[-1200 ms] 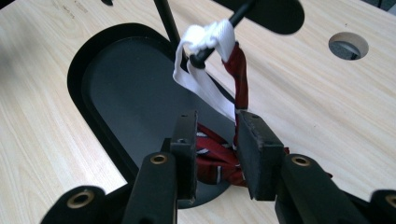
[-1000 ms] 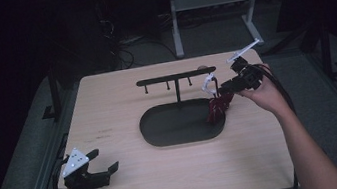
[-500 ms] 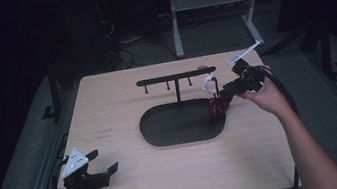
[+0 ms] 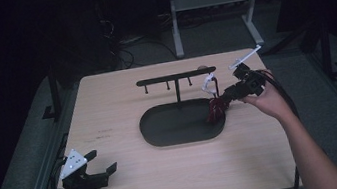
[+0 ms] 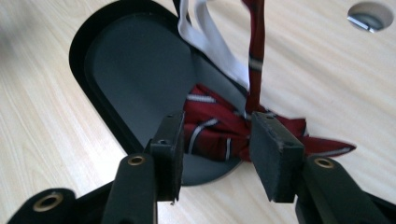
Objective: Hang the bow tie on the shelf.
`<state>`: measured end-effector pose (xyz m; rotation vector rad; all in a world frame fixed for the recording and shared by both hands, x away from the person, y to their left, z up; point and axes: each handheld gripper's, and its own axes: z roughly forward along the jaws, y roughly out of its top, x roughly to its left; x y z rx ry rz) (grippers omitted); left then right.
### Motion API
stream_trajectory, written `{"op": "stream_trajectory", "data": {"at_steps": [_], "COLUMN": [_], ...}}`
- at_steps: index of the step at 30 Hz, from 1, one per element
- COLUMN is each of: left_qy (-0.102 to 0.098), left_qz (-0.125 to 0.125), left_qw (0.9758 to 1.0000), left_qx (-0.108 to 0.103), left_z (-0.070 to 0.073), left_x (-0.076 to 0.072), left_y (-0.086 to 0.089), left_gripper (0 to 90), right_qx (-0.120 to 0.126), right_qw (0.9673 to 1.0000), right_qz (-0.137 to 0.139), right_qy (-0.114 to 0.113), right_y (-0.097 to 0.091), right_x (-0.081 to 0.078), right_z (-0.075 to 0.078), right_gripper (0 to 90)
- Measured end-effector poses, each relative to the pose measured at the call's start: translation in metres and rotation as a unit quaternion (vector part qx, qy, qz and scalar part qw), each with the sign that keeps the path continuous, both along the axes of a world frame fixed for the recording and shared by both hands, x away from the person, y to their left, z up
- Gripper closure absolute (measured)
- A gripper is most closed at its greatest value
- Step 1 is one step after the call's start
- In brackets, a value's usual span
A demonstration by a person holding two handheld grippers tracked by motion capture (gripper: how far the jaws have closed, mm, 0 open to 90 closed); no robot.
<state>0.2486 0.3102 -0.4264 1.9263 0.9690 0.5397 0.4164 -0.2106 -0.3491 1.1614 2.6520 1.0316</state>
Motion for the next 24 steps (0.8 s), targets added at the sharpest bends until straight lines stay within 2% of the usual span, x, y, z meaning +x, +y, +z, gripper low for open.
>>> {"op": "stream_trajectory", "data": {"at_steps": [2, 5, 14, 24], "left_qy": [-0.001, 0.000, 0.001, 0.000], "left_qz": [0.000, -0.001, 0.000, 0.003], "left_qw": [1.0000, 1.0000, 1.0000, 1.0000], "left_qx": [0.002, 0.003, 0.001, -0.001], "left_z": [0.000, 0.000, -0.001, -0.001], "left_x": [0.000, 0.000, 0.000, -0.001], "left_y": [0.001, 0.001, 0.000, 0.001], "left_gripper": [13.0, 13.0, 13.1, 13.0], "right_qx": [-0.003, 0.009, 0.015, 0.009], "right_qw": [1.0000, 0.9999, 0.9997, 0.9996], "right_qz": [-0.006, -0.010, -0.020, -0.022], "right_qy": [0.001, 0.001, 0.007, 0.016], "right_y": [-0.002, -0.007, -0.019, -0.026], "right_x": [-0.001, -0.004, -0.010, -0.014], "right_z": [-0.002, -0.003, -0.013, -0.020], "right_gripper": [54.1, 54.4, 54.3, 53.9]}}
